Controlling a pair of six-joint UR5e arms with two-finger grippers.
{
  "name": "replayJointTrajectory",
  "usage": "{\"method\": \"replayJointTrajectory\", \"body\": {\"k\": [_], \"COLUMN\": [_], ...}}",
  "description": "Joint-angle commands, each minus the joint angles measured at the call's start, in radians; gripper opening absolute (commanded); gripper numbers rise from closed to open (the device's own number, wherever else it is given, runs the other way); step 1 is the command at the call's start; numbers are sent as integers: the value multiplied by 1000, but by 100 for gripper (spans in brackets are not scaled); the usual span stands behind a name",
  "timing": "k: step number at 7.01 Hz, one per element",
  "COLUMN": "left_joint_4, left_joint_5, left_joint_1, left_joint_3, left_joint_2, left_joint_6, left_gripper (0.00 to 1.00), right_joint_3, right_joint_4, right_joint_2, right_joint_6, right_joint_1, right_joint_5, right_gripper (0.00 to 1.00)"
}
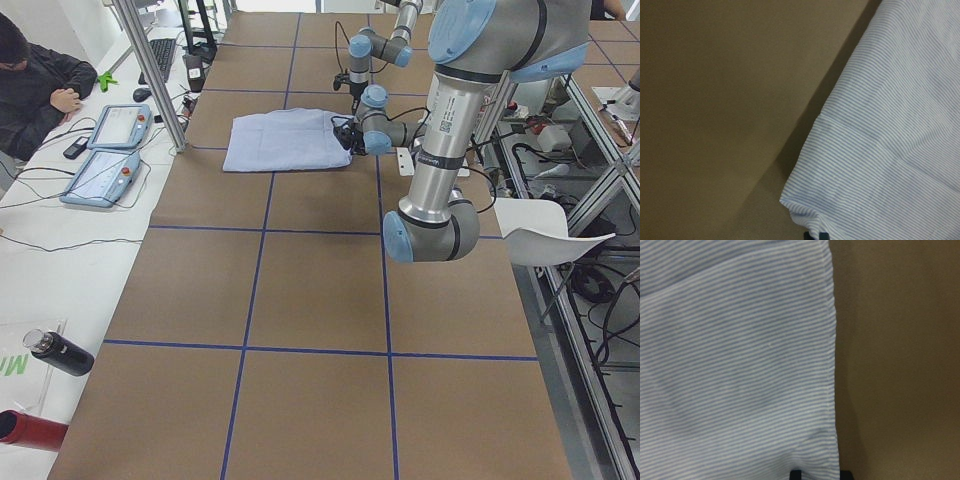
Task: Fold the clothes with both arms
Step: 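Hold both grippers at the near corners of the folded shirt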
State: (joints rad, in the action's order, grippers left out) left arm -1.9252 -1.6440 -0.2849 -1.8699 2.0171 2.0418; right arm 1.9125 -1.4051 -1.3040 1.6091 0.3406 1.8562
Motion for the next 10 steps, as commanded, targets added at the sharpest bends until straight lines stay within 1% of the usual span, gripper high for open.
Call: {"method": "replayJointTrajectory", "body": {"k": [1,2,4,5,6,7,8,9,10], "left_joint_4": [0,2,8,11,53,110,165,187,187], "left_joint_5": [1,0,0,-2,-5,-5,-11,-37,-40], "left_joint_1": [-5,-7,-8,-8,-7,1,6,7,21], "left_joint_3": [0,0,-3,-15,-37,-98,-142,-146,-140], "left_joint_2": [-1,-1,-1,-5,-2,-1,-5,-9,-11], "left_joint_6": [0,-2,-3,-5,-6,-6,-6,-6,-3], "left_gripper": [0,0,0,0,0,0,0,0,0], "right_joint_3": [0,0,5,22,57,98,138,169,163], "right_joint_4": [0,-6,-72,-78,-78,-78,-77,-77,-75], "right_joint_2": [9,23,72,72,60,30,14,-4,-12], "right_joint_6": [3,3,3,3,3,3,3,3,3], "right_joint_1": [0,9,26,41,47,47,49,51,43], "right_joint_5": [-2,-2,3,47,69,81,118,136,135], "right_gripper": [0,0,0,0,0,0,0,0,0]}}
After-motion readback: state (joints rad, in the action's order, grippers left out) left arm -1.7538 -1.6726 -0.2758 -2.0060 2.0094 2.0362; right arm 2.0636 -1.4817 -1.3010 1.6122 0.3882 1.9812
